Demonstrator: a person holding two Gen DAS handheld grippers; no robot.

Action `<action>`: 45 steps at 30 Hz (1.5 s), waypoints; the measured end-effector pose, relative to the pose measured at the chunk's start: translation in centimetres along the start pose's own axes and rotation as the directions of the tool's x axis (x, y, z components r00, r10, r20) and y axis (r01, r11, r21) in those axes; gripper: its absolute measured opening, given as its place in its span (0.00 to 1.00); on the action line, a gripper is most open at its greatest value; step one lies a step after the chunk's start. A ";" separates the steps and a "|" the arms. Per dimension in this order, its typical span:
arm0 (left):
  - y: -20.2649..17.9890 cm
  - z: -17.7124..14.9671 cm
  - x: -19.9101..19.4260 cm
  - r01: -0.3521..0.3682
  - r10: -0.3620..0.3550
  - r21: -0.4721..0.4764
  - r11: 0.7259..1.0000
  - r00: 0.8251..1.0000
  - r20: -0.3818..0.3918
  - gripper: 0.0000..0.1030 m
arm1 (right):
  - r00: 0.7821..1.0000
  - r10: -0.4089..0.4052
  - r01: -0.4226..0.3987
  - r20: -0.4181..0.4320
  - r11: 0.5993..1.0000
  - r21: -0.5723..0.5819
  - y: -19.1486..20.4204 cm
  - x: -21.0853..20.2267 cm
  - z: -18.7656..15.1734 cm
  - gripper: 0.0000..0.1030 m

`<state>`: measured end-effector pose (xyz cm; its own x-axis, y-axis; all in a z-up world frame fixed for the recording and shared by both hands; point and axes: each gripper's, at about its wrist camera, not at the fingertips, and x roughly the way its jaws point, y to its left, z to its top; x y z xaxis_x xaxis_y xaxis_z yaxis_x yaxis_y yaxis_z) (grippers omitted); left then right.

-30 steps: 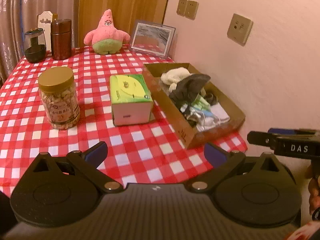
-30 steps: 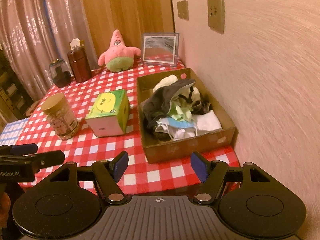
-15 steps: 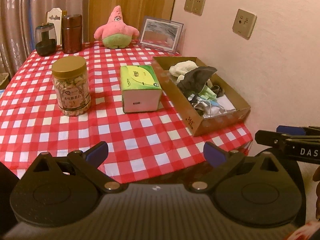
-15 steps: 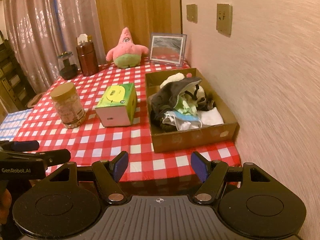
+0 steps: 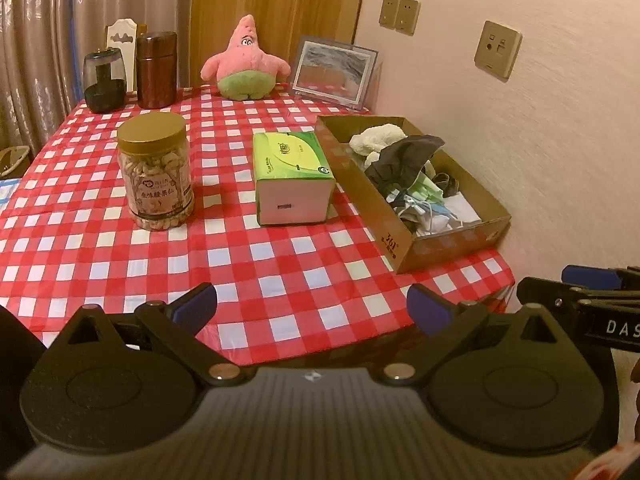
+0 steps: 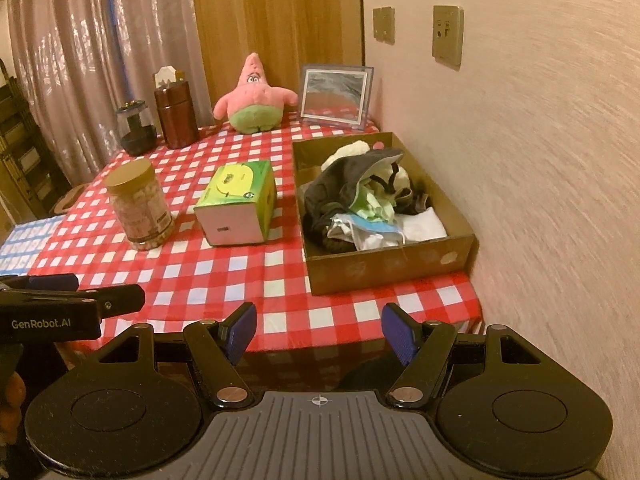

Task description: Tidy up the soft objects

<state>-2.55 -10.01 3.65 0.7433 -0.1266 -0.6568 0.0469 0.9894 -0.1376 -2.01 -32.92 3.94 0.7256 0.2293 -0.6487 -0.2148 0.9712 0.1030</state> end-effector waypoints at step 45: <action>-0.4 -0.3 0.2 0.013 -0.013 0.014 1.000 1.000 -0.007 0.98 | 1.000 -0.002 0.002 -0.004 1.000 -0.005 0.0 0.3 0.1 0.67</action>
<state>-2.56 -10.47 3.35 0.7380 -0.1400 -0.6602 0.0661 0.9885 -0.1357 -1.73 -32.89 3.82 0.7237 0.2267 -0.6518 -0.2164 0.9714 0.0976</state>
